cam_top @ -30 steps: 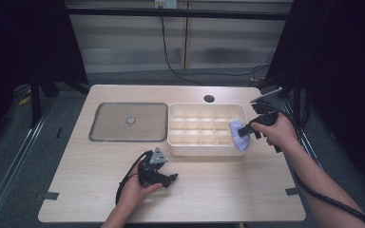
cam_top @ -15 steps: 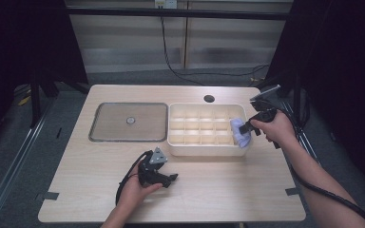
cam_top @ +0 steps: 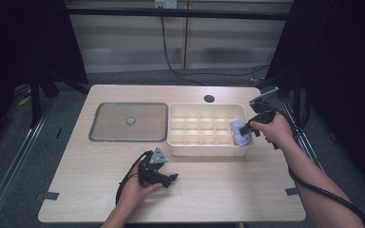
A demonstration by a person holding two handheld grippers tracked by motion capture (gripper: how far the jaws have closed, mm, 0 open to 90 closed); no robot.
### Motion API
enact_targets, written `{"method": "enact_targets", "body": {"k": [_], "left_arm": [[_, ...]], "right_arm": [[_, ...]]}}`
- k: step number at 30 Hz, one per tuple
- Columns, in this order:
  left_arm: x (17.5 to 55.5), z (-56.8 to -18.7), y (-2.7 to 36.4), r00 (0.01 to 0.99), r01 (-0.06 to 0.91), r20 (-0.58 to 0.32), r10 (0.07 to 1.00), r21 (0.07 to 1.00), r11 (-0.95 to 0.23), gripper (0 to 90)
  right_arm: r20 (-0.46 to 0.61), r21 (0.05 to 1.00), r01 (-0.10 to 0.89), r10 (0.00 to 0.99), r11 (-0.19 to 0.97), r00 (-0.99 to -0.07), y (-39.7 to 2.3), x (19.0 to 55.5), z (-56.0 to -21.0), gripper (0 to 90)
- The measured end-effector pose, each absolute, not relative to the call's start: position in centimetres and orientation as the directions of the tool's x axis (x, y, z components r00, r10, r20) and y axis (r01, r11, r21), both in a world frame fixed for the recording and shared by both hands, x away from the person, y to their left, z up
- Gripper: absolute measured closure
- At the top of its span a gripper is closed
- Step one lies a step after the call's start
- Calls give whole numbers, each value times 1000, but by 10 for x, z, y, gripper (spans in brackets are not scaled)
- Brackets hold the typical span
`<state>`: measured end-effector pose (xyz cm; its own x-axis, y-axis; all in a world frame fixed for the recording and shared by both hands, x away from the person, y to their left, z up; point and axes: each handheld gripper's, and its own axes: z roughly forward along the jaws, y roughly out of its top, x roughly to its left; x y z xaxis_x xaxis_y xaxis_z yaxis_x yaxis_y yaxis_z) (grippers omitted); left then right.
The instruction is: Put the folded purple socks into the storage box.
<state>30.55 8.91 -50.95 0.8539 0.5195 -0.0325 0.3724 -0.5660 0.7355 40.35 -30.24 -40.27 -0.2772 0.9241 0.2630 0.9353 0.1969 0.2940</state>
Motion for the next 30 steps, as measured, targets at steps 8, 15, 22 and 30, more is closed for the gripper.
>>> {"method": "enact_targets", "body": {"k": [8,15,22,30], "left_arm": [[305,-509,89,853,374,-33,520,734,-566,188],[305,-509,89,852,376,-34,522,733,-566,188],[305,-510,89,853,375,-34,520,734,-566,188],[305,-509,89,853,375,-34,520,734,-566,188]], "right_arm": [[241,284,933,925,222,-294,-300,402,-407,719],[228,284,928,924,240,-309,-299,402,-410,719],[212,272,927,924,258,-319,-297,402,-409,719],[203,258,930,927,261,-316,-295,402,-412,719]]}}
